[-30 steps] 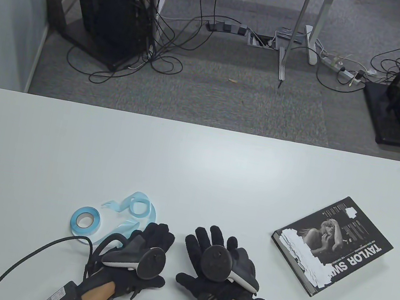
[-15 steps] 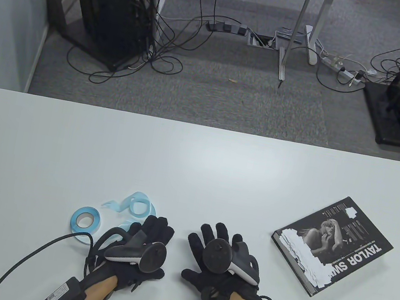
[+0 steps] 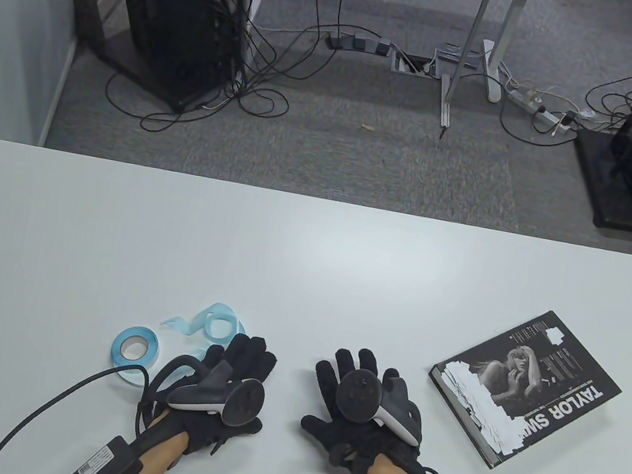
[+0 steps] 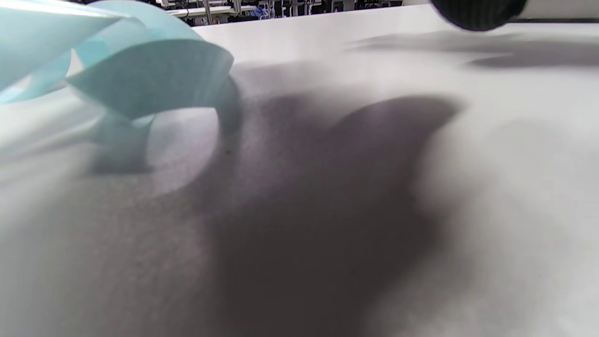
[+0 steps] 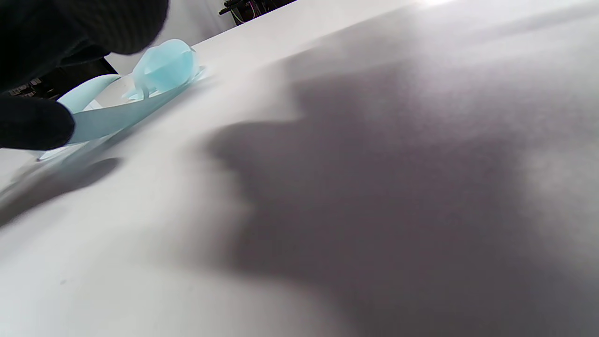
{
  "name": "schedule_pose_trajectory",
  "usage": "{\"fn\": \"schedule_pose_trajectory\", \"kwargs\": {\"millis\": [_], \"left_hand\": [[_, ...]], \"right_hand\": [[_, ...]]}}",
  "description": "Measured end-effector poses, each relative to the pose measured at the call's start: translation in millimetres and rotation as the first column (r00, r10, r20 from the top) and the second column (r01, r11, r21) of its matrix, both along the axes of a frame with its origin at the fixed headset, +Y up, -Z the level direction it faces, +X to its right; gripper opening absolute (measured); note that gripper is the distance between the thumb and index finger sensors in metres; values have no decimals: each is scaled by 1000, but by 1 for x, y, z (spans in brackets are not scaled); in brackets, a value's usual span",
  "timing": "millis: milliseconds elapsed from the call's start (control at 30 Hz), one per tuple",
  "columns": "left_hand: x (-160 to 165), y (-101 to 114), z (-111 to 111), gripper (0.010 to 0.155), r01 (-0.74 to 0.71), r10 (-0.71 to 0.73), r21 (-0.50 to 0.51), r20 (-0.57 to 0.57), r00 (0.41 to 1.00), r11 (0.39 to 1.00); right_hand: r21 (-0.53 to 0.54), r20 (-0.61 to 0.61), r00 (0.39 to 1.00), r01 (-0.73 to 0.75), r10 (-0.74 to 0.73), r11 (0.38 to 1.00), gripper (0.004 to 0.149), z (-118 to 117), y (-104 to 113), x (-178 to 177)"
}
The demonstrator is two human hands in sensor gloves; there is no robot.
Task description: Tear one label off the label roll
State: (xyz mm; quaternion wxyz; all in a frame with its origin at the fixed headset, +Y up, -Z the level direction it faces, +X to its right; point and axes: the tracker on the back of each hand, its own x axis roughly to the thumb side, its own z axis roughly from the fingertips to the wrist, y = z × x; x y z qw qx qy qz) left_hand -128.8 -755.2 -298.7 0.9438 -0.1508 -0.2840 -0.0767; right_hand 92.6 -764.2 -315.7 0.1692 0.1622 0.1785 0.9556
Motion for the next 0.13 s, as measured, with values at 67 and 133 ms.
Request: {"fn": "schedule_pose_trajectory", "kwargs": {"millis": [67,133], "left_hand": [[2,0,2,100,3,-3,4,11,1000,1000],[4,-1,3,100,14,-14,2,21,1000,1000]], "right_hand": [[1,-2,1000,1,-1,1000,82,0,0,0],[5,-2,1000,-5,5,1000,82,0,-1,0]]}}
